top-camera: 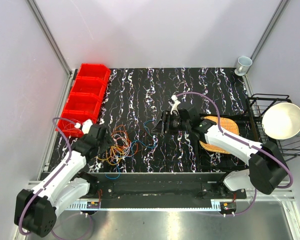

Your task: Untangle the cables

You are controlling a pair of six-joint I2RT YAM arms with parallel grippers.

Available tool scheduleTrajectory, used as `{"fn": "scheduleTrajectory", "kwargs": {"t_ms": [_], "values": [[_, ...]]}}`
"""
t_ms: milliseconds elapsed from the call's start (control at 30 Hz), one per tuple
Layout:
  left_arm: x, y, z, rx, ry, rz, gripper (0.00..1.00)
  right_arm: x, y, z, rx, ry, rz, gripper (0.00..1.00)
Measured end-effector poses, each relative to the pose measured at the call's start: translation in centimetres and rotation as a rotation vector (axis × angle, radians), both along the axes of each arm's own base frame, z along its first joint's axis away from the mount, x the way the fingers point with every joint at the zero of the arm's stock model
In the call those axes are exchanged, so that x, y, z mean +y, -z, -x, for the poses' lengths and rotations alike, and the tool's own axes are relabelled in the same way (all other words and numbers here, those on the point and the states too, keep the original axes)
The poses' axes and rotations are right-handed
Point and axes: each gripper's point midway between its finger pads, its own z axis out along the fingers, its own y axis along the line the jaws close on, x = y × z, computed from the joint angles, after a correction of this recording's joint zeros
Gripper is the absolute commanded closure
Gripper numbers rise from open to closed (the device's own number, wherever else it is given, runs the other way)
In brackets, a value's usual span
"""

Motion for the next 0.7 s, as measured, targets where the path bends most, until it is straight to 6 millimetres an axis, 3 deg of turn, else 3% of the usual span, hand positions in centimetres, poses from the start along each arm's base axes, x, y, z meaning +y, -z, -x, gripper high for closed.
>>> {"fn": "scheduleTrajectory", "kwargs": {"t_ms": [200, 533, 633, 700], "values": [[-0.3, 0.9, -0.4, -0.023, -0.028, 0.035, 0.29, 0.0, 0.1, 0.0, 0.004, 0.003, 0.000, 0.44], [-1.5, 1.6, -1.6, -0.030, -0.012, 0.071, 0.56, -0.1, 0.7, 0.0, 0.014, 0.009, 0.011, 0.44], [-1.7, 2.0, -1.7, -0.028, -0.004, 0.079, 0.69, -0.2, 1.3, 0.1, 0.027, 0.010, 0.021, 0.44], [-1.8, 2.2, -1.7, -0.026, -0.002, 0.080, 0.91, -0.3, 1.7, 0.2, 0.035, 0.010, 0.027, 0.45]]}}
